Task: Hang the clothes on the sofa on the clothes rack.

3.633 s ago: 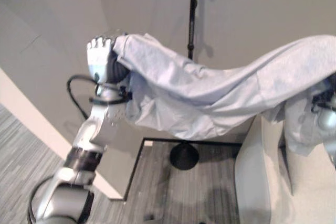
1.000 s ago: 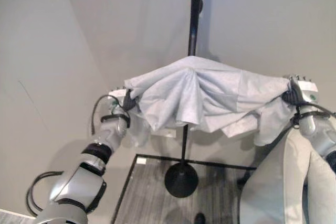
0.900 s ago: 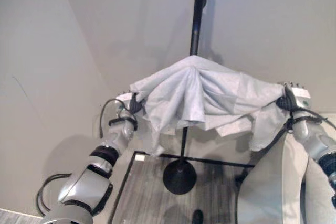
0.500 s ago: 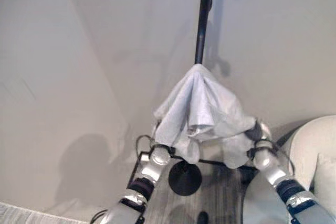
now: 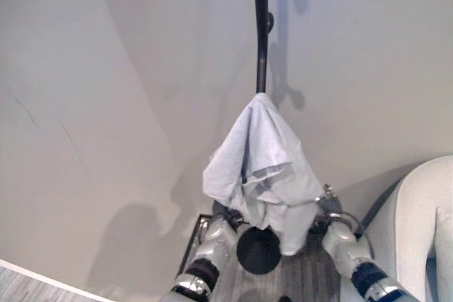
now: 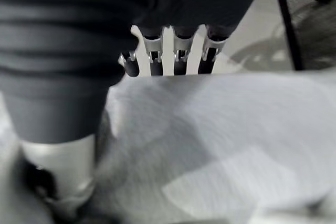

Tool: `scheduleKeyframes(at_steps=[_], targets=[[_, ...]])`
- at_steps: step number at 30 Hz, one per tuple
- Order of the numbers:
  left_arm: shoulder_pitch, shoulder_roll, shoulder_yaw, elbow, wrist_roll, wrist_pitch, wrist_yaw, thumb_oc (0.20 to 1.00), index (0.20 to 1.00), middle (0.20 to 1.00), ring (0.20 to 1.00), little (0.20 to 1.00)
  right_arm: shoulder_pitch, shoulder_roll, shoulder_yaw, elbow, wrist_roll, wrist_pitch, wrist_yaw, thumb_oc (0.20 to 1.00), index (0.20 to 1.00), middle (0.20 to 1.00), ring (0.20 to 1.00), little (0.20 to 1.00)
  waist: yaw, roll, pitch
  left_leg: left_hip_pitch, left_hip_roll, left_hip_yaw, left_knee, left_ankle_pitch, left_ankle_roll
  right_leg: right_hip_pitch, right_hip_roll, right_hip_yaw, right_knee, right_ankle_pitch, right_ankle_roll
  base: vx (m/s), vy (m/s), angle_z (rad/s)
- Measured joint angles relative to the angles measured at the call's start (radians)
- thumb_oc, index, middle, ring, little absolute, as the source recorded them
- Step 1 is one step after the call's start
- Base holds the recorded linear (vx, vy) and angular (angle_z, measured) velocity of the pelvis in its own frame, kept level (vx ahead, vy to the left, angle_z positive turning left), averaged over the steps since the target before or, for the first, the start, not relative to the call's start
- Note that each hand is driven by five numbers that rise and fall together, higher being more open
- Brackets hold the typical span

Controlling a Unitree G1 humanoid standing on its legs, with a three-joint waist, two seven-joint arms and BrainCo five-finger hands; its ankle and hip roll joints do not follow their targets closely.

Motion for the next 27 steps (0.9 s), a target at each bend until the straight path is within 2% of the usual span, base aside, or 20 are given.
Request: scheduleKeyframes(at_steps=[2,4,6,8,10,14,16,17,18,19,20,21,22,23,24,25,26,27], targets=[[0.090,0.003,0.106,0.025,-0.003,0.003,-0.017,1.000,1.000,1.000,1.000,1.000,0.115,-0.017,-0.061,-0.159,0.020,-0.020,0.037,1.000,1.000,1.000,1.000,1.000,-0.002,-0.003,-0.005,0.008,0.002,0.001,0.000,0.000,0.000,0.008,0.000,-0.001,0.000,-0.001,0.000,-0.01,0.008,-0.02],[0.134,0.027,0.174,0.059,-0.005,0.006,-0.019,1.000,1.000,1.000,1.000,1.000,0.181,0.004,-0.110,-0.175,0.099,-0.033,0.058,1.000,1.000,1.000,1.000,1.000,0.001,-0.020,-0.007,0.006,0.001,0.002,-0.005,-0.002,0.001,0.009,0.000,0.001,0.000,-0.001,0.000,0.00,0.000,0.00],[0.152,0.042,0.215,0.076,-0.034,0.004,-0.037,1.000,1.000,1.000,1.000,1.000,0.224,0.043,-0.137,-0.177,0.165,-0.046,0.087,1.000,1.000,1.000,1.000,1.000,0.001,-0.030,-0.012,0.000,0.004,0.006,-0.006,-0.002,0.002,0.006,0.000,0.001,0.000,-0.001,0.000,-0.01,0.026,0.10],[0.180,0.021,0.325,0.132,-0.122,0.005,-0.060,1.000,1.000,1.000,1.000,1.000,0.300,0.124,-0.207,-0.175,0.268,-0.065,0.124,1.000,1.000,1.000,1.000,1.000,-0.001,-0.036,-0.015,0.000,0.008,0.026,-0.006,-0.003,0.001,0.004,0.000,0.001,0.000,-0.001,0.000,0.00,0.035,0.02],[0.189,0.018,0.365,0.190,-0.161,0.005,-0.065,1.000,1.000,1.000,1.000,1.000,0.331,0.168,-0.233,-0.158,0.366,-0.071,0.144,1.000,1.000,1.000,1.000,1.000,-0.002,-0.039,-0.015,-0.015,0.009,0.027,-0.006,0.001,0.006,-0.009,0.000,0.003,0.000,-0.001,0.001,0.00,0.042,-0.01],[0.209,0.024,0.384,0.315,-0.160,0.010,-0.094,1.000,1.000,1.000,1.000,1.000,0.332,0.229,-0.274,0.056,0.591,-0.056,0.219,1.000,1.000,1.000,1.000,1.000,0.001,-0.050,-0.019,-0.017,0.009,0.045,-0.006,0.001,0.007,-0.014,-0.002,0.009,0.000,-0.003,0.004,-0.02,0.035,-0.02],[0.207,0.024,0.383,0.330,-0.160,0.012,-0.107,1.000,1.000,1.000,1.000,1.000,0.287,0.240,-0.326,0.180,0.655,-0.033,0.249,1.000,1.000,1.000,1.000,1.000,0.003,-0.040,-0.021,-0.029,0.019,0.042,-0.007,0.000,0.009,-0.026,0.005,0.006,0.015,-0.008,0.021,-0.01,0.014,0.05],[0.208,0.031,0.373,0.329,-0.160,0.016,-0.121,1.000,1.000,1.000,1.000,1.000,0.262,0.242,-0.356,0.248,0.692,-0.015,0.270,1.000,1.000,1.000,1.000,1.000,0.012,-0.036,-0.023,-0.040,0.030,0.040,-0.006,0.000,0.008,-0.073,0.005,0.017,0.108,-0.038,0.017,0.01,0.003,0.33],[0.212,0.069,0.353,0.337,-0.158,0.026,-0.144,1.000,1.000,1.000,1.000,1.000,0.243,0.252,-0.419,0.358,0.738,0.006,0.283,1.000,1.000,1.000,1.000,1.000,-0.004,-0.101,-0.034,-0.043,0.008,0.042,-0.007,-0.016,-0.014,-0.126,-0.033,0.003,0.191,-0.086,0.011,0.01,0.011,0.37],[0.209,0.077,0.352,0.338,-0.158,0.030,-0.148,1.000,1.000,1.000,1.000,1.000,0.243,0.261,-0.446,0.387,0.751,0.010,0.289,1.000,1.000,1.000,1.000,1.000,0.006,-0.108,-0.043,-0.041,-0.011,0.048,0.016,-0.002,-0.007,-0.119,-0.045,0.008,0.174,-0.086,0.012,0.01,0.008,0.27],[0.207,0.088,0.351,0.361,-0.157,0.029,-0.157,1.000,1.000,1.000,1.000,1.000,0.217,0.254,-0.477,0.460,0.754,0.010,0.297,1.000,1.000,1.000,1.000,1.000,0.011,-0.131,-0.041,-0.032,-0.038,0.057,0.055,-0.003,-0.009,-0.106,-0.055,0.018,0.139,-0.094,0.023,0.00,0.012,-0.24],[0.195,0.064,0.359,0.419,-0.154,0.025,-0.172,1.000,1.000,1.000,1.000,1.000,0.128,0.201,-0.520,0.640,0.754,0.024,0.291,1.000,1.000,1.000,1.000,1.000,0.023,-0.044,-0.039,-0.028,0.007,0.060,0.078,-0.035,0.066,-0.102,-0.010,0.000,0.177,-0.127,0.043,0.00,0.009,-0.27],[0.187,0.055,0.344,0.418,-0.149,0.028,-0.182,1.000,1.000,1.000,1.000,1.000,0.098,0.161,-0.555,0.716,0.754,0.043,0.270,1.000,1.000,1.000,1.000,1.000,0.036,0.000,-0.032,-0.037,0.040,0.049,0.058,-0.052,0.061,-0.174,-0.020,0.024,0.430,-0.185,0.020,0.00,0.011,0.22],[0.185,0.079,0.327,0.406,-0.142,0.027,-0.195,1.000,1.000,1.000,1.000,1.000,0.099,0.157,-0.573,0.772,0.753,0.058,0.260,1.000,1.000,1.000,1.000,1.000,0.023,-0.072,-0.034,-0.040,-0.018,0.045,0.050,-0.051,0.062,-0.143,-0.097,0.089,0.476,-0.286,0.052,0.01,0.010,0.72],[0.189,0.083,0.302,0.432,-0.140,0.034,-0.202,1.000,1.000,1.000,1.000,1.000,0.106,0.140,-0.592,0.826,0.751,0.072,0.250,1.000,1.000,1.000,1.000,1.000,0.023,-0.092,-0.039,-0.009,-0.018,0.040,0.007,-0.039,0.053,-0.108,-0.090,0.076,0.416,-0.289,0.027,0.01,0.007,0.72],[0.199,0.083,0.291,0.467,-0.139,0.047,-0.216,1.000,1.000,1.000,1.000,1.000,0.100,0.126,-0.610,0.879,0.728,0.092,0.248,1.000,1.000,1.000,1.000,1.000,0.036,-0.086,-0.042,0.022,-0.023,0.047,-0.001,-0.016,0.047,-0.068,-0.090,0.070,0.343,-0.260,0.026,0.02,0.004,0.39],[0.204,0.081,0.286,0.488,-0.138,0.053,-0.217,1.000,1.000,1.000,1.000,1.000,0.104,0.114,-0.611,0.890,0.704,0.105,0.248,1.000,1.000,1.000,1.000,1.000,0.034,-0.075,-0.045,0.038,-0.024,0.048,0.013,-0.006,0.057,-0.055,-0.087,0.061,0.299,-0.232,0.023,0.02,0.004,0.12],[0.208,0.071,0.286,0.488,-0.138,0.056,-0.218,1.000,1.000,1.000,1.000,1.000,0.108,0.101,-0.611,0.889,0.701,0.117,0.248,1.000,1.000,1.000,1.000,1.000,0.034,-0.052,-0.046,0.045,-0.024,0.048,0.037,0.016,0.054,-0.059,-0.077,0.058,0.284,-0.213,0.023,0.02,0.002,0.13]])
